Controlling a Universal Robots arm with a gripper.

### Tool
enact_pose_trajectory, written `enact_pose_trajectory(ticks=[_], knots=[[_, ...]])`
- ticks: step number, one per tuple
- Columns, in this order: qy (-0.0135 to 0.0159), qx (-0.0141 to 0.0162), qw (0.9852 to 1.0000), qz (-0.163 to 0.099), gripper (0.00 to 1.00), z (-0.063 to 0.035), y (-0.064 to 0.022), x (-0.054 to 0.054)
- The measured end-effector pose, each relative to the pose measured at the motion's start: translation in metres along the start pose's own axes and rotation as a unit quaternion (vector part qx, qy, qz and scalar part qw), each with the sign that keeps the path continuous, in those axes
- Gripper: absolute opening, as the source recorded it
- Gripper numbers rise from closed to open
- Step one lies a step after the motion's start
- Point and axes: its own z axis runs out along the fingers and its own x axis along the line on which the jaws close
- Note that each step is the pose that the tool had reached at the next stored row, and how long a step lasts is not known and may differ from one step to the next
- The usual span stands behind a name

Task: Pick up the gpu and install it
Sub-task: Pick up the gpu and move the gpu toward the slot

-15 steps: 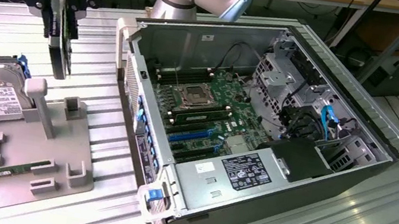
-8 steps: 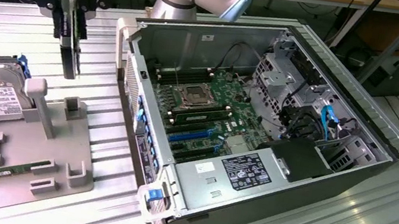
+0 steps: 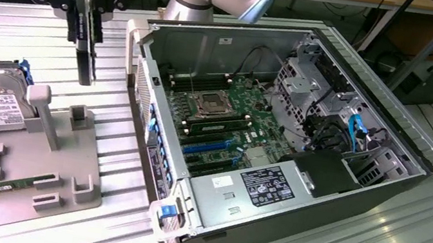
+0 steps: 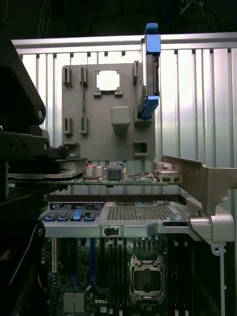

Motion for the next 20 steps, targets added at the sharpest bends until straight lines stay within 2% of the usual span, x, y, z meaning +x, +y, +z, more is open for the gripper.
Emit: enact_pose_trajectory(ticks=[20], knots=[[0.0000,0.0000,1.0000,0.000,0.27,-0.0003,0.0003,-0.019]])
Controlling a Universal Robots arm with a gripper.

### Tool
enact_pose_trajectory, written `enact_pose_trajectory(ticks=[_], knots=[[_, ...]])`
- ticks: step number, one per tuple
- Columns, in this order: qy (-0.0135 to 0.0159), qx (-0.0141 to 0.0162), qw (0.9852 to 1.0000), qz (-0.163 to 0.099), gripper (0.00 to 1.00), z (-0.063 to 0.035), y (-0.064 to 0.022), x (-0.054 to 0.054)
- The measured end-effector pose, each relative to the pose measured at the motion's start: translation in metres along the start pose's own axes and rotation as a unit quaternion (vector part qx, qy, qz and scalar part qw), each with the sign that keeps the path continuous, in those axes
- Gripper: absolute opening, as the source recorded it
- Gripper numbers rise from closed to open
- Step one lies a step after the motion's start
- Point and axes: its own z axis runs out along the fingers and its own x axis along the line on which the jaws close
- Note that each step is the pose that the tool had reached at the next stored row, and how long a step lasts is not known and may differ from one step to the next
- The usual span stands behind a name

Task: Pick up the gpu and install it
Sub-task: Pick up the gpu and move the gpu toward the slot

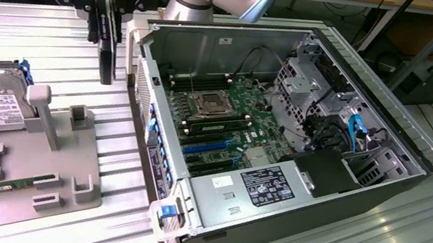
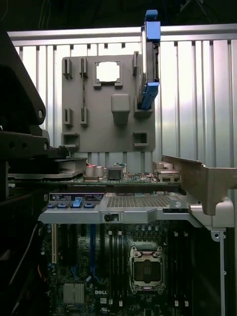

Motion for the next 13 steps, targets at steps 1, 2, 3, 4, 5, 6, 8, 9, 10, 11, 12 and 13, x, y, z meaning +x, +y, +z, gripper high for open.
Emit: enact_pose_trajectory(ticks=[1,2,3,4,5,6,8,9,10,11,12,13], knots=[[0.0000,0.0000,1.0000,0.000,0.27,0.0000,0.0000,-0.001],[0.0000,0.0000,1.0000,0.000,0.27,0.0000,0.0000,-0.002],[0.0000,0.0000,1.0000,0.000,0.27,0.0000,0.0000,-0.004],[0.0000,0.0000,1.0000,0.000,0.27,-0.0001,0.0001,-0.005],[0.0000,0.0000,1.0000,0.000,0.27,-0.0001,0.0001,-0.006],[0.0000,0.0000,1.0000,0.000,0.27,-0.0001,0.0001,-0.007],[0.0000,0.0000,1.0000,0.000,0.27,-0.0002,0.0002,-0.009],[0.0000,0.0000,1.0000,0.000,0.27,-0.0001,0.0001,-0.010],[0.0000,0.0000,1.0000,0.000,0.27,-0.0001,0.0001,-0.011],[0.0000,0.0000,1.0000,0.000,0.27,-0.0001,0.0002,-0.012],[0.0000,0.0000,1.0000,0.000,0.27,-0.0001,0.0002,-0.013],[0.0000,0.0000,1.0000,0.000,0.27,-0.0002,0.0002,-0.014]])
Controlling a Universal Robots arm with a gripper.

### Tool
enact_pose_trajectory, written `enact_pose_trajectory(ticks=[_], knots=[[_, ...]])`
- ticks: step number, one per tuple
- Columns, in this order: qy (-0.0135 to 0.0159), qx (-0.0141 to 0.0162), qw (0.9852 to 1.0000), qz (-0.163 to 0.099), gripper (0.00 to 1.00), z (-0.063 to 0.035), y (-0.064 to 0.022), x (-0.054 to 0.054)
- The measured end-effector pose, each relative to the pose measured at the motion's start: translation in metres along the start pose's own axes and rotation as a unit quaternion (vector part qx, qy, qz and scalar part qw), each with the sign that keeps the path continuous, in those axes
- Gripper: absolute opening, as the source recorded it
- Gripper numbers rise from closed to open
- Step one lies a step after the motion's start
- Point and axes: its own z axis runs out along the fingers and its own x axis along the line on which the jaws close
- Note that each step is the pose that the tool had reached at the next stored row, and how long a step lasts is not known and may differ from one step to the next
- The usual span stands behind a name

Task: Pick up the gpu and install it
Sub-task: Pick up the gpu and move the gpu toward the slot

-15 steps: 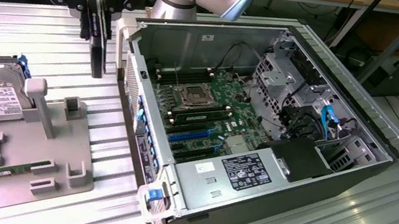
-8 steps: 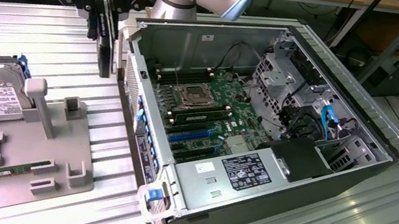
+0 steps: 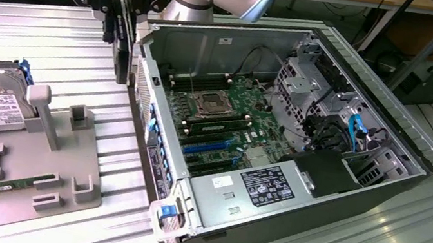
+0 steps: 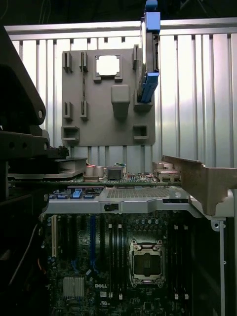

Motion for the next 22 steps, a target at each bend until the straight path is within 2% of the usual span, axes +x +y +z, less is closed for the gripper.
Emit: enact_pose_trajectory(ticks=[22], knots=[[0.0000,0.0000,1.0000,0.000,0.27,-0.0003,0.0003,-0.022]])
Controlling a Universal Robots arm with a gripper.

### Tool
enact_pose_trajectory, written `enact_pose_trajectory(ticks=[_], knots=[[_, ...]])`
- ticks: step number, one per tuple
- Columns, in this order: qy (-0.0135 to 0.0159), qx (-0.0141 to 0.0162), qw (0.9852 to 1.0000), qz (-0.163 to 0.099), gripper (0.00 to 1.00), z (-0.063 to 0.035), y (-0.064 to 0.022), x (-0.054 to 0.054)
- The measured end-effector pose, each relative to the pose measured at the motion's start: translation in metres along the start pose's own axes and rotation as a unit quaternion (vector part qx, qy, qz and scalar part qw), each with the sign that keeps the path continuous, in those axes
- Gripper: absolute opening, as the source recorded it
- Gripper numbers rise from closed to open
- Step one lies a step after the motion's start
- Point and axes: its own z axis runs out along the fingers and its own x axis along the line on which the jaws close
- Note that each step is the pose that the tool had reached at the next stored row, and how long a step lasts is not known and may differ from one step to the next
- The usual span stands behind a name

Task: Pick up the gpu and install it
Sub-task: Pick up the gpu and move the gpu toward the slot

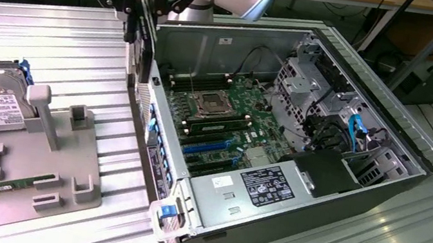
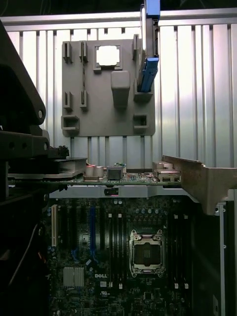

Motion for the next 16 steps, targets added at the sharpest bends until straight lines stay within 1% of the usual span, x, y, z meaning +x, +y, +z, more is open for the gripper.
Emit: enact_pose_trajectory(ticks=[16], knots=[[0.0000,0.0000,1.0000,0.000,0.27,-0.0001,0.0002,-0.012]])
